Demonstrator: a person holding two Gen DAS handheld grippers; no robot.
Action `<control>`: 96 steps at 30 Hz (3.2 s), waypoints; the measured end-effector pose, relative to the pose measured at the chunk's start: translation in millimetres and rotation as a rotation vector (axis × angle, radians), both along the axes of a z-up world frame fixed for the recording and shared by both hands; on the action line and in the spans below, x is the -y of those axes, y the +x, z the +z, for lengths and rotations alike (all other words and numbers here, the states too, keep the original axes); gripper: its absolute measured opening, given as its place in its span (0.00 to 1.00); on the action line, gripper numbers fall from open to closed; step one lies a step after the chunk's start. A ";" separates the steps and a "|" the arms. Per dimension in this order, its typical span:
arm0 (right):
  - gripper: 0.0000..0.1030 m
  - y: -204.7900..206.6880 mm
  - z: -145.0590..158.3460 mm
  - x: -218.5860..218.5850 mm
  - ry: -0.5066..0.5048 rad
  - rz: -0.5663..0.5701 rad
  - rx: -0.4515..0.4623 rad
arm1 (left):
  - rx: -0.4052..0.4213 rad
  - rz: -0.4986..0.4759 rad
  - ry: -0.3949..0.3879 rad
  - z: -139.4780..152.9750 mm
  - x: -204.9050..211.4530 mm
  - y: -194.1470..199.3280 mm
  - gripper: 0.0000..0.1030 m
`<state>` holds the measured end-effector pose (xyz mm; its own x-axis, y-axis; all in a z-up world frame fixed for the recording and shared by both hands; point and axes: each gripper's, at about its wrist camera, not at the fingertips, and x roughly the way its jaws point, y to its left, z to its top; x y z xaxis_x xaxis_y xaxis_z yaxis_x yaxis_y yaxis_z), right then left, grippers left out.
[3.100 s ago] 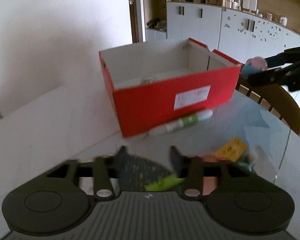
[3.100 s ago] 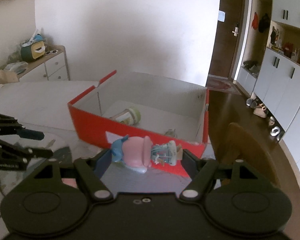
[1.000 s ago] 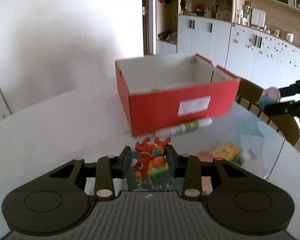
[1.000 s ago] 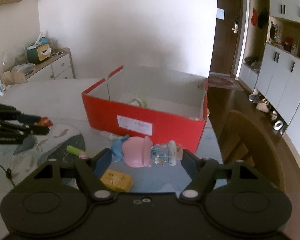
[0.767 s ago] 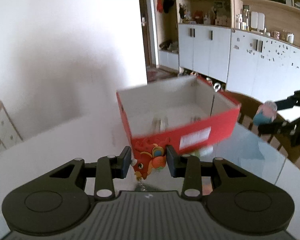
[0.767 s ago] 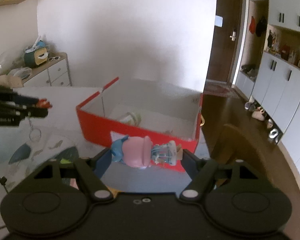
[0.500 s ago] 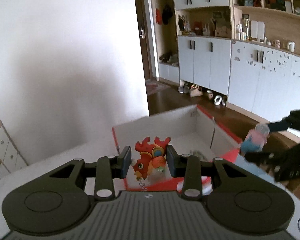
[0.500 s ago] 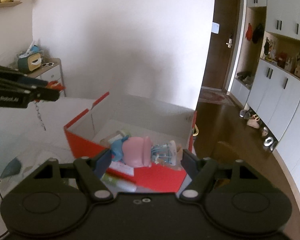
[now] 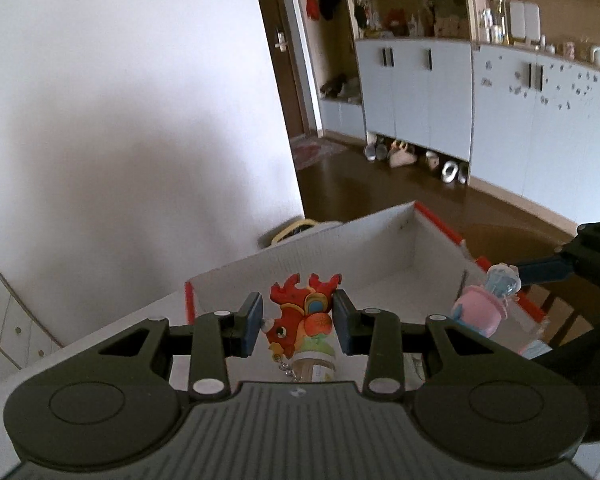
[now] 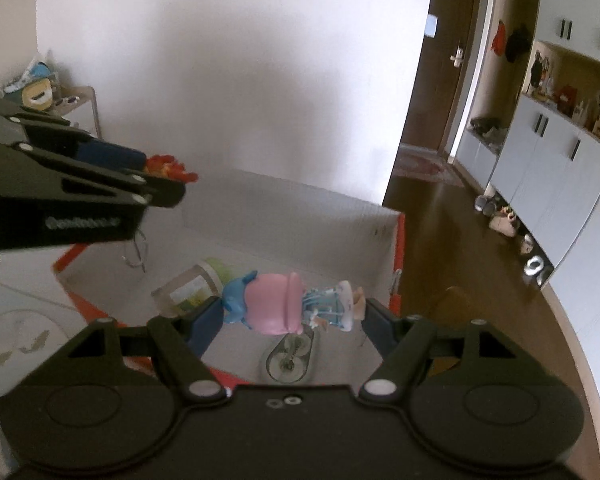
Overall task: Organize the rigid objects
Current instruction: 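Carry the rooster and the pig over the red box with both tools, then open both tools to drop the rooster and pig into the box, then move the left tool to the pink heart dish while the right approaches the clear bottle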
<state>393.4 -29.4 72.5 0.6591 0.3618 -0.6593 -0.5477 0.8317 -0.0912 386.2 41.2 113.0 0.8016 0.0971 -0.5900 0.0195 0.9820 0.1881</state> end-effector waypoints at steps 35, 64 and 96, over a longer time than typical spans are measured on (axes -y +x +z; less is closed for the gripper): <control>0.74 50.2 -49.5 -30.0 -0.100 0.003 -0.131 | -0.318 0.094 0.004 -85.4 -26.4 79.9 0.37; 0.83 -23.6 18.6 42.9 0.111 -0.059 -0.046 | -0.157 0.061 -0.029 -24.0 -4.1 -5.2 0.51; 0.94 -160.4 1.2 73.9 0.179 0.047 -0.056 | -0.047 -0.046 -0.132 -38.5 -5.7 -172.3 0.75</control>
<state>233.1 -103.3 73.7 0.6030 0.5059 -0.6168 -0.5861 0.8055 0.0877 213.9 46.9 74.6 0.7746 -0.0201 -0.6321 0.0711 0.9959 0.0554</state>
